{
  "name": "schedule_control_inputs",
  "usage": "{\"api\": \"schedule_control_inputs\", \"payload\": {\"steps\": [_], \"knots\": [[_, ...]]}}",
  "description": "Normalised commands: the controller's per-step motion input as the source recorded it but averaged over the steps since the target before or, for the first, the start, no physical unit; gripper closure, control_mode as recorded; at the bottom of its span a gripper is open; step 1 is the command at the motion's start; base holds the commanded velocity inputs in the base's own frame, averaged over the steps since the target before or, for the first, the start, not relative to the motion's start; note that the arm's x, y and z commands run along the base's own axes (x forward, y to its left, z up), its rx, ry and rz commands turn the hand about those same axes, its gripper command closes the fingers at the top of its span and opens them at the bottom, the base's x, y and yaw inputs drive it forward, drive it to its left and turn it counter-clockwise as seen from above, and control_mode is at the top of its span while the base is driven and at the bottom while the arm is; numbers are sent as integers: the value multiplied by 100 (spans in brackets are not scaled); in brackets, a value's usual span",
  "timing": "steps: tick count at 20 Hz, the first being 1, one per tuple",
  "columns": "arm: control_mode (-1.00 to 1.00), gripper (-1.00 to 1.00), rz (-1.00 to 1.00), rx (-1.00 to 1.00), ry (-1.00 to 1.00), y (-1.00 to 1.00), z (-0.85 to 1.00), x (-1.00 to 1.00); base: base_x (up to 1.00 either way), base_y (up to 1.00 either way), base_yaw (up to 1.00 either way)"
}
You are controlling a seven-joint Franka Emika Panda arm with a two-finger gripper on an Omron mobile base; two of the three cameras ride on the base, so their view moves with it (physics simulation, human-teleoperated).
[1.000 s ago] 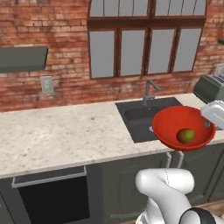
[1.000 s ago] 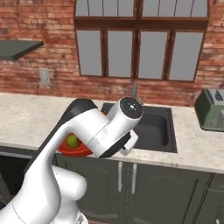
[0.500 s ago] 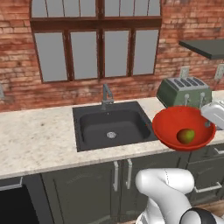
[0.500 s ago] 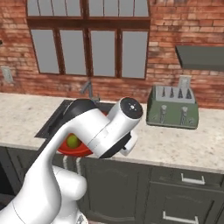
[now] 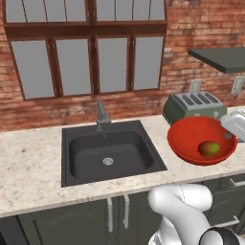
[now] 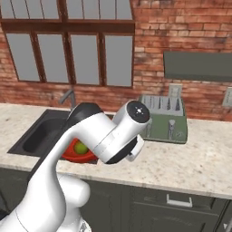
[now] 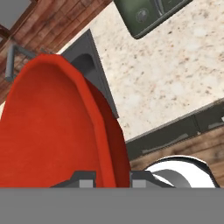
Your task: Pick the mango from the cabinet and place it in the bowl. Then pick the bowl and place it in the sink. Then turn on the sink facuet.
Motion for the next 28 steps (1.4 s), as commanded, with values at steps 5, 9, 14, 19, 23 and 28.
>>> {"api": "schedule_control_inputs", "payload": {"steps": [5,9,14,19,23,28], "knots": [[100,100,0,0,0,0,0,0,21,3,0],[100,100,0,0,0,0,0,0,15,1,0],[-100,100,2,0,2,7,-6,1,3,0,0],[-100,100,4,0,0,65,-62,62,0,0,0],[-100,100,0,0,0,48,-73,82,0,0,0],[-100,100,1,0,0,52,-55,84,0,0,0]]}}
